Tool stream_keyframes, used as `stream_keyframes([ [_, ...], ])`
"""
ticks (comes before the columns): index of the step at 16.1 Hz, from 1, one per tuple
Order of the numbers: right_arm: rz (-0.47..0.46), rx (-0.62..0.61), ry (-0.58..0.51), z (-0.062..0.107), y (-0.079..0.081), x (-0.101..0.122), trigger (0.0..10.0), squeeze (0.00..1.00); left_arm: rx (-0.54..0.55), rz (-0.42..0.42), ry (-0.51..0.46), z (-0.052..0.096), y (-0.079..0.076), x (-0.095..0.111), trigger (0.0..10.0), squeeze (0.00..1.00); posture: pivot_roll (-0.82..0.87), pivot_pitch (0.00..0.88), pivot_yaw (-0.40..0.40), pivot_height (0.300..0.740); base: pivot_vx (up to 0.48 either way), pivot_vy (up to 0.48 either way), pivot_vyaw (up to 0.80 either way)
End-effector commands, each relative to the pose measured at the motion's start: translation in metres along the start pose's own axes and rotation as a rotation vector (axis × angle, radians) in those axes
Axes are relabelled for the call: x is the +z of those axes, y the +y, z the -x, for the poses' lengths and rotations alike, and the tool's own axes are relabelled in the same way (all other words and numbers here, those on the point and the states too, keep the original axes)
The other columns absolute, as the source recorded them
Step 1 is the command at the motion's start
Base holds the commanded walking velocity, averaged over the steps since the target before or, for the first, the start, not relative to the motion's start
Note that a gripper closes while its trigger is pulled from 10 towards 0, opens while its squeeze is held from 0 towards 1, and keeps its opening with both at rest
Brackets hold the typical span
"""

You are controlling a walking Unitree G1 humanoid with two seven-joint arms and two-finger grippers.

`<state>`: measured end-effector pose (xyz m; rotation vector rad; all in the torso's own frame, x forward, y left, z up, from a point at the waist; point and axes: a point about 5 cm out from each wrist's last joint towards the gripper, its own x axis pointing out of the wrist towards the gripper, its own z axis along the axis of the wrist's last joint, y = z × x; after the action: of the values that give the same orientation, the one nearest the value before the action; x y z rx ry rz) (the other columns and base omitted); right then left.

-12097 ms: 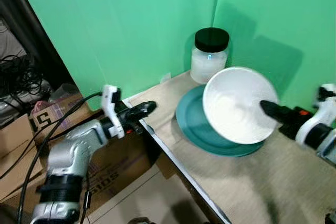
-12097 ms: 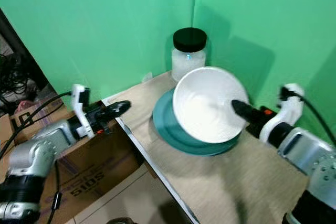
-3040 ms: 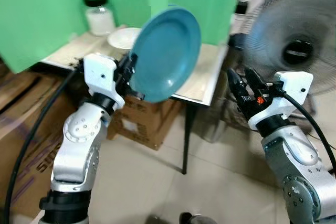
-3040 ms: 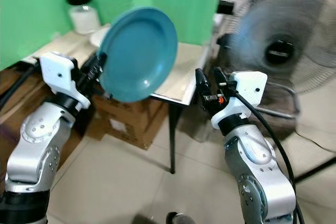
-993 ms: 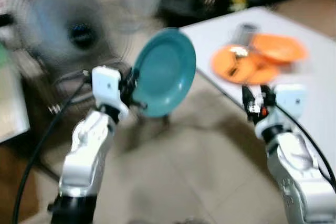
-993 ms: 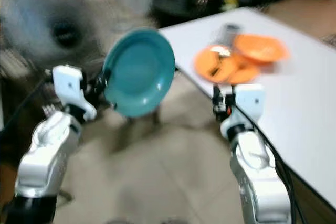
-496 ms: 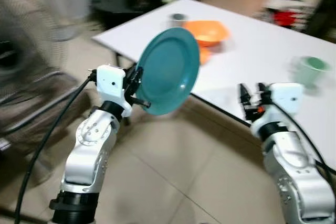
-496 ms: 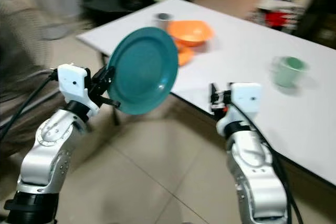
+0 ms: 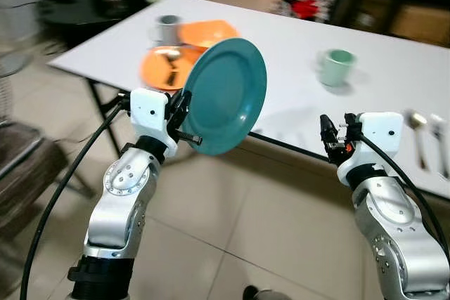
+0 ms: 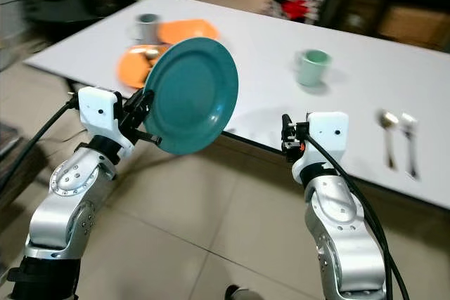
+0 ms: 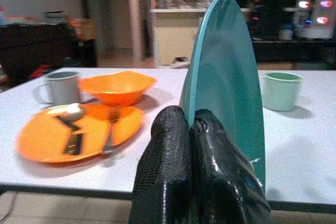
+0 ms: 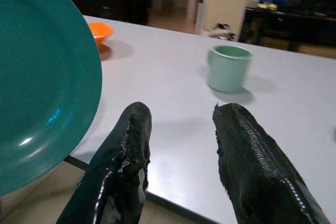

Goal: Setting the table

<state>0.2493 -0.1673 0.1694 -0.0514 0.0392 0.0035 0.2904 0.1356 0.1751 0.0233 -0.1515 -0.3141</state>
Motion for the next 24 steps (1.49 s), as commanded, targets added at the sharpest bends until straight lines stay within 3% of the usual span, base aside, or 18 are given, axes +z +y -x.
stream_keyframes([
  [1, 0.006, -0.007, -0.009, 0.002, -0.002, 0.004, 10.0, 0.00, -0.022, -0.004, -0.037, 0.000, -0.003, 0.007, 10.0, 0.00, 0.00, 0.000, 0.021, 0.740, 0.000, 0.000, -0.80],
  [9, 0.008, 0.004, -0.006, 0.000, -0.001, 0.006, 10.0, 0.00, -0.044, 0.030, -0.027, -0.002, -0.005, 0.005, 10.0, 0.00, 0.01, 0.000, 0.017, 0.740, 0.000, 0.000, -0.80],
  [14, 0.034, 0.036, 0.002, -0.002, 0.002, 0.003, 10.0, 0.00, -0.047, 0.065, 0.035, -0.002, -0.003, -0.006, 10.0, 0.00, 0.02, 0.000, 0.015, 0.740, 0.170, 0.000, 0.00],
  [19, 0.010, 0.086, 0.011, -0.001, 0.005, 0.002, 10.0, 0.00, -0.052, 0.076, 0.033, -0.006, -0.003, -0.006, 10.0, 0.00, 0.01, 0.000, 0.022, 0.740, 0.315, 0.000, -0.55],
  [24, 0.006, 0.116, 0.005, 0.001, 0.005, 0.004, 10.0, 0.00, -0.047, 0.102, 0.039, -0.009, -0.003, -0.010, 10.0, 0.00, 0.00, 0.000, 0.023, 0.740, 0.313, 0.000, 0.00],
])
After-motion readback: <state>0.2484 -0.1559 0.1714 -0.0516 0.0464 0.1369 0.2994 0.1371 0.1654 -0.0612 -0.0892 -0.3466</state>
